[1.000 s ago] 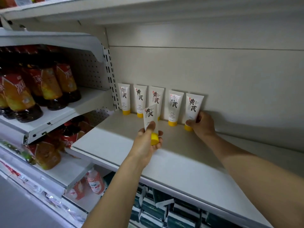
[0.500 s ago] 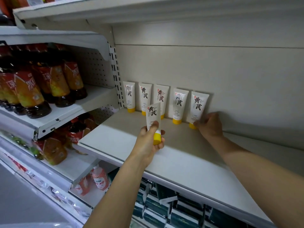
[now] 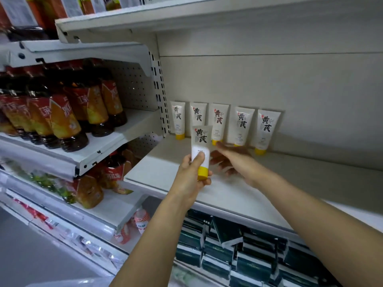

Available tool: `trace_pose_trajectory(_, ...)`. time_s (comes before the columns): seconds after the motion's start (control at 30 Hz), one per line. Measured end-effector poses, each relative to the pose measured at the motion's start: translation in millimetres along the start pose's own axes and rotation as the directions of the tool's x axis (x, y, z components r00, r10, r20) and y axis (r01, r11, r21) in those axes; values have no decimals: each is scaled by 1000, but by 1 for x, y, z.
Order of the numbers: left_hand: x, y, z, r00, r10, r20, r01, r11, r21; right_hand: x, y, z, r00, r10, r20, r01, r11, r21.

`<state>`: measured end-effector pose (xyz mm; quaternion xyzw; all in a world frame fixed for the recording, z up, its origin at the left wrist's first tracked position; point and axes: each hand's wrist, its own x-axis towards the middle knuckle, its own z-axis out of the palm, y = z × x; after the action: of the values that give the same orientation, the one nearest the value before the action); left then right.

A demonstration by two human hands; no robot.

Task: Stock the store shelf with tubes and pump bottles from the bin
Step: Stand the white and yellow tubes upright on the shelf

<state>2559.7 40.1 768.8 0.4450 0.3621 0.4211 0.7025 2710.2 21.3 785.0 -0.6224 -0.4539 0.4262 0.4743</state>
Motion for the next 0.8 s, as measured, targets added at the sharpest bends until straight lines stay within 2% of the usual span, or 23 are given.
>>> trace_pose_trajectory(0.1,-5,7,-23,1000,13,13,-13,1000,21,-4,-5,32,987,-12,158,5,999,43)
trace_pose_trajectory(0.27,-12,19,-63,999,33,4,-33,992,120,-3,-9,78,980,-9,200,5,1000,20)
trace_pose_trajectory(0.4,-9,22,-88,999,43,-7,-40,969,243,-3,-10,107,992,-9,130,2,998,59)
trace_pose_trajectory(0.6,5,38,-115,994,79,78,-106,884,456,19,-11,126,996,-90,-24,91,996,22)
trace_pose_trajectory(0.8,41,47,-134,999,26,20,-32,928,371,76,-2,132,945,-230,-234,195,967,-163)
